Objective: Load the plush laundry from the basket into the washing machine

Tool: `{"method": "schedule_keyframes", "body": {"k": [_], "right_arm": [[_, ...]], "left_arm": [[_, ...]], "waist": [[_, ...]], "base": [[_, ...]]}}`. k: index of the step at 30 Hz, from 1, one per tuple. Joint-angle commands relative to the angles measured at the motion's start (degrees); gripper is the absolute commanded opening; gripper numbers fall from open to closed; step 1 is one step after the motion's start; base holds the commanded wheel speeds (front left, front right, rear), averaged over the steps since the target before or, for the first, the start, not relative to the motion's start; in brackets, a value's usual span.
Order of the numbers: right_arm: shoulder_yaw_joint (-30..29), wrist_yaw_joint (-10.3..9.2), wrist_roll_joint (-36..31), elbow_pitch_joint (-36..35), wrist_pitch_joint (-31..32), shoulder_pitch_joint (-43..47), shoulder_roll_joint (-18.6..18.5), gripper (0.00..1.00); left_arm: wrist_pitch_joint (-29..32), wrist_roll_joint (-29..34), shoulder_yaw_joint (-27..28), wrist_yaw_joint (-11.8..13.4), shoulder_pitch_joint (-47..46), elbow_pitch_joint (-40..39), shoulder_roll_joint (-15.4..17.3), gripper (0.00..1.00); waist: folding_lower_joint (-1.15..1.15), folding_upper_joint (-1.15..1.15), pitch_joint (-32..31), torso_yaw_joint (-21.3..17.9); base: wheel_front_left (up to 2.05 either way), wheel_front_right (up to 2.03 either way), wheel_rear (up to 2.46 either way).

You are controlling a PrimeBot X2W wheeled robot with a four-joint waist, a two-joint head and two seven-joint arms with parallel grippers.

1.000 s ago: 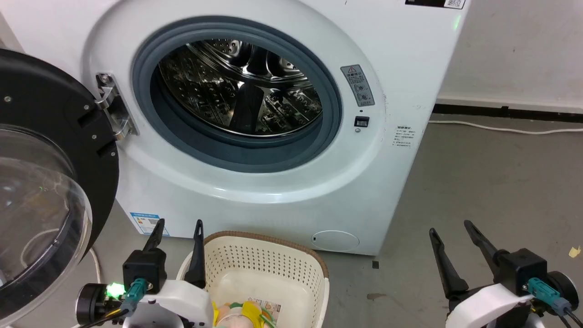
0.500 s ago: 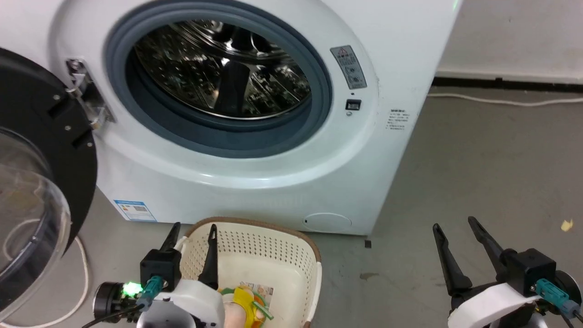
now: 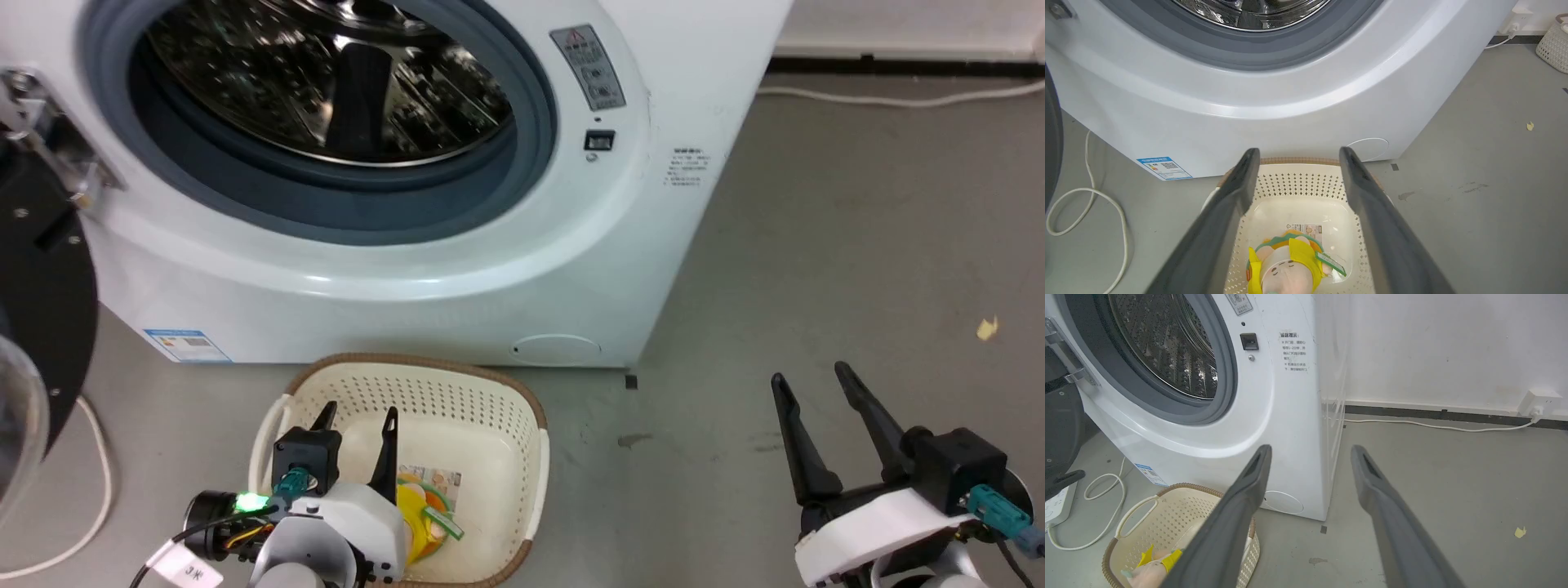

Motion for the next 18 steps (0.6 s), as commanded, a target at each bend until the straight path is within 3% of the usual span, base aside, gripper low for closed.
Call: {"method": "schedule_keyframes", "body": {"k": [1,18], "right_arm": [[0.23,-0.02,0.88,-0.20,-0.83,-1.13,0.00,1.00],[1.64,-0.03,5.68,-0.15,-2.87,-3.75,-0.01,1.00]], "left_arm": [[0.03,-0.49,-0.44,-0.34,-1.52,1.70,0.37,1.00],[3.63,-3.67,-1.25,-0.71,-8.00,15.86,4.37,1.00]], "waist": [[-0.01,0.00,1.47,-0.92],[-0.01,0.00,10.08,-5.39]], "base": [[0.00,0.00,0.00],[0.00,0.00,0.00]]}}
